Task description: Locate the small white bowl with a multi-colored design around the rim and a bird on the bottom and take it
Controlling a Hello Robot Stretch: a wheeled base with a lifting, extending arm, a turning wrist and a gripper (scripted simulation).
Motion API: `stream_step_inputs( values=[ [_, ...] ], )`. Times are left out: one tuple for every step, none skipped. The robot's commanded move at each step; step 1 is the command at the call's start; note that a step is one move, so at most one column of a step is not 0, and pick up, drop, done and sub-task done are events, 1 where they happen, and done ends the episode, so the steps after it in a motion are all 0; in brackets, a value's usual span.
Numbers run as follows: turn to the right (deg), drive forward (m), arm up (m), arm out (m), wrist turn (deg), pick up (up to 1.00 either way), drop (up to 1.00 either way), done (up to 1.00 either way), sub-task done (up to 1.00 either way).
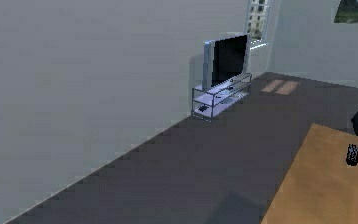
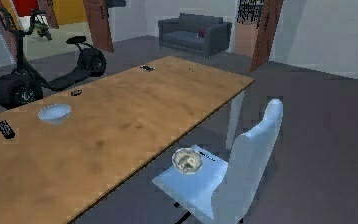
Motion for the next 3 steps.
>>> stream_step_inputs(
  values=[
    [0.0, 0.0, 0.0, 0.5, 0.0, 0.0, 0.0, 0.0, 0.0],
    [0.0, 0.0, 0.0, 0.0, 45.0, 0.0, 0.0, 0.0, 0.0],
    [0.0, 0.0, 0.0, 0.0, 45.0, 0.0, 0.0, 0.0, 0.0]
  ],
)
